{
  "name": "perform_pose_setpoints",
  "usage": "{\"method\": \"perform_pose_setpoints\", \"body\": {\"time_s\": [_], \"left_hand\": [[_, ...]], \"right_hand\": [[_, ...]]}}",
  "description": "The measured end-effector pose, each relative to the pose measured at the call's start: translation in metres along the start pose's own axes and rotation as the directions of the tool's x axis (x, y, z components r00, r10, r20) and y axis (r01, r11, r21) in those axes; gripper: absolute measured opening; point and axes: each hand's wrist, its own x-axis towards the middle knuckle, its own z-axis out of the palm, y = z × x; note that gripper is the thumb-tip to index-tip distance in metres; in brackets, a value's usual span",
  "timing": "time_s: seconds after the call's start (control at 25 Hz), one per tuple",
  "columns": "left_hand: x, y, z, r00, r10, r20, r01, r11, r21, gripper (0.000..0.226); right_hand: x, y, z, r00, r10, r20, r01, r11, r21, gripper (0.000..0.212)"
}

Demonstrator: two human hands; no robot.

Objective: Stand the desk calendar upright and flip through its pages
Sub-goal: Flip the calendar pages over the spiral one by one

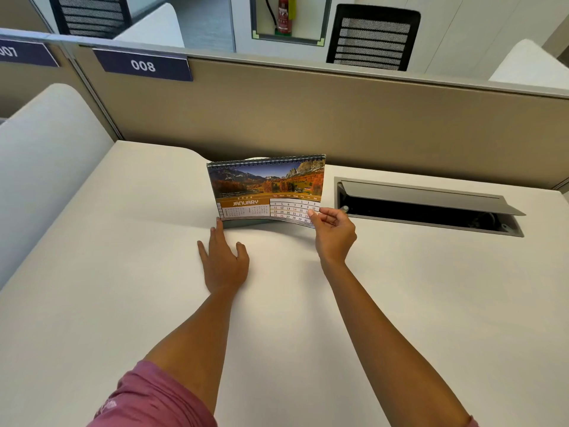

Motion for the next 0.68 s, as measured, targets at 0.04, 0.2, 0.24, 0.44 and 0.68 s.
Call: {"method": "perform_pose_setpoints", "body": {"time_s": [0.04, 0.2, 0.24, 0.44, 0.68], "left_hand": [[0.0007, -0.0010, 0.0006, 1.000, -0.005, 0.001, 0.005, 1.000, 0.002, 0.066], [0.0005, -0.0017, 0.0011, 1.000, 0.009, -0.007, -0.009, 1.000, 0.006, 0.065], [0.0000, -0.0009, 0.0005, 1.000, 0.017, -0.012, -0.017, 1.000, 0.003, 0.065], [0.0003, -0.0001, -0.0003, 1.000, 0.009, -0.007, -0.009, 1.000, -0.002, 0.065], [-0.0006, -0.0002, -0.0005, 1.000, -0.010, 0.007, 0.010, 1.000, -0.004, 0.065]], "right_hand": [[0.0003, 0.0002, -0.0010, 1.000, 0.002, 0.013, -0.002, 1.000, 0.001, 0.030], [0.0022, 0.0007, -0.0022, 0.998, 0.021, 0.064, -0.021, 1.000, -0.002, 0.033], [0.0028, 0.0016, -0.0020, 0.997, 0.022, 0.071, -0.021, 1.000, -0.007, 0.033], [0.0078, 0.0075, -0.0048, 0.997, 0.024, 0.068, -0.024, 1.000, -0.002, 0.027], [0.0088, 0.0081, -0.0097, 0.990, 0.048, 0.132, -0.057, 0.996, 0.066, 0.012]]}}
